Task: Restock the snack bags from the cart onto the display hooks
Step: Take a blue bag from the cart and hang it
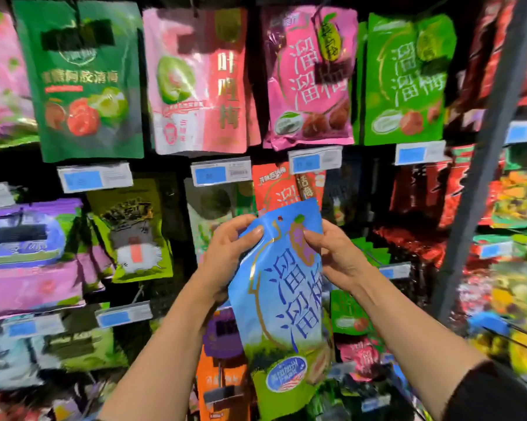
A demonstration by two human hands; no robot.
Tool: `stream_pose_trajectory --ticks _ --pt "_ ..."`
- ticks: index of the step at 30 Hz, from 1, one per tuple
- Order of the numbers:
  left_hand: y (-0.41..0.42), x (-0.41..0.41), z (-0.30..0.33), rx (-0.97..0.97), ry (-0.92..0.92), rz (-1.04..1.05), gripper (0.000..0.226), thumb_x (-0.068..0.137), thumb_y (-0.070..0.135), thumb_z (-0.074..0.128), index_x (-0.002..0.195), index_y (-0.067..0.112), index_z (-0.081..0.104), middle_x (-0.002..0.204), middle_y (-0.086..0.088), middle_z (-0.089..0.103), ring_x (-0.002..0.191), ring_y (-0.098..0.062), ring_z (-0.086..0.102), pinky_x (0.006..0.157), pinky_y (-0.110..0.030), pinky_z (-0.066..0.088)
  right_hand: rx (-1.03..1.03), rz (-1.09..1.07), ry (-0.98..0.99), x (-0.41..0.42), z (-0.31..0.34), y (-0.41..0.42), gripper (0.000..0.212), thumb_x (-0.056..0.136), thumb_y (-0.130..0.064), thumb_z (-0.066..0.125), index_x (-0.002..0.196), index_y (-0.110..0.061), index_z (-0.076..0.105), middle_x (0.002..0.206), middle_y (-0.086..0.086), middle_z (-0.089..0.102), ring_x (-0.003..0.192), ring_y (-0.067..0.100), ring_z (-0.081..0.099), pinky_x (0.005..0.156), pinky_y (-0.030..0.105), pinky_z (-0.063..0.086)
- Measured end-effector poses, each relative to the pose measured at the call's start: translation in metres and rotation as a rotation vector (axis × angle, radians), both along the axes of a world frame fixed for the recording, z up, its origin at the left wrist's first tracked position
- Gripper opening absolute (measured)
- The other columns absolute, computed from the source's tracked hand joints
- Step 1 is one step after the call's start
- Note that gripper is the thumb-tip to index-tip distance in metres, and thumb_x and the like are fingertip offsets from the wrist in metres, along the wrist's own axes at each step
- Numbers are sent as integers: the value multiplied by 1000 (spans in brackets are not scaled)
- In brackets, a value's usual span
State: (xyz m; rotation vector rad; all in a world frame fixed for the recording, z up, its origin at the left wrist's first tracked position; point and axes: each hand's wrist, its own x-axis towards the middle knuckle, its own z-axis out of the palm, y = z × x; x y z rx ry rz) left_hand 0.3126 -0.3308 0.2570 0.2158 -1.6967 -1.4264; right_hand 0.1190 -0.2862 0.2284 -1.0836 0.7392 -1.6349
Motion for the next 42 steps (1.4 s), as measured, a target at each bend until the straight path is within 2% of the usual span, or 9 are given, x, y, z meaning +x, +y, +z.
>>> stream_pose_trajectory --ticks 8,11,15,20,23,27,32,38,42 --pt "9 -95 -26 4 -107 -62 11 77 21 59 76 10 63 71 -6 65 66 -18 60 64 -31 46 58 -555 210 -80 -3 80 14 79 -2 65 92 -6 68 85 8 75 69 17 69 65 29 57" --pt "9 -123 -7 -157 -159 -14 17 79 28 59 76 12 63 75 -15 64 72 -18 57 65 -33 44 -21 -747 331 -106 16 91 12 81 -1 67 88 -10 71 84 4 75 72 18 69 71 33 56" --pt "3 -156 34 -419 -87 147 23 82 4 67 69 23 62 70 7 66 63 5 57 64 -15 45 -90 -897 392 -141 39 92 10 83 -4 69 85 -13 72 85 7 75 76 24 68 76 42 55" --pt "-18 -190 31 -609 -238 364 9 76 23 66 84 23 70 82 7 73 79 -7 68 79 -32 55 -36 -944 265 -183 17 80 11 84 -1 68 85 -12 72 82 5 75 74 24 68 79 45 54" --pt "-27 -205 12 -654 -333 427 33 77 25 65 109 22 69 104 4 72 98 -15 67 89 -38 52 7 -952 115 -207 -5 68 9 83 0 67 85 -8 71 81 7 75 74 24 67 79 44 54" --pt "-31 -231 11 -790 -375 389 64 82 8 67 141 16 46 148 -2 44 135 -18 42 113 -29 31 20 -971 14 -230 -3 49 13 87 3 62 84 -8 67 64 -6 72 55 6 65 58 22 55" --pt "-36 -268 39 -1067 -376 365 71 88 3 55 150 5 21 160 -10 12 148 -25 6 114 -12 -2 22 -1035 -61 -253 17 18 17 85 2 65 102 4 68 72 -1 68 62 12 61 59 27 52" --pt "-48 -293 47 -1274 -537 359 82 78 -11 51 151 2 14 159 -10 -1 148 -31 -1 118 -53 15 -17 -1055 -28 -267 25 0 16 85 -1 67 75 -13 66 61 -8 67 55 8 58 58 27 49" --pt "-55 -292 47 -1404 -634 464 90 80 -7 52 153 12 4 153 6 -18 148 -26 -8 118 -50 7 -49 -952 24 -271 20 7 11 86 1 66 79 -9 67 61 -10 69 54 4 63 57 22 53"
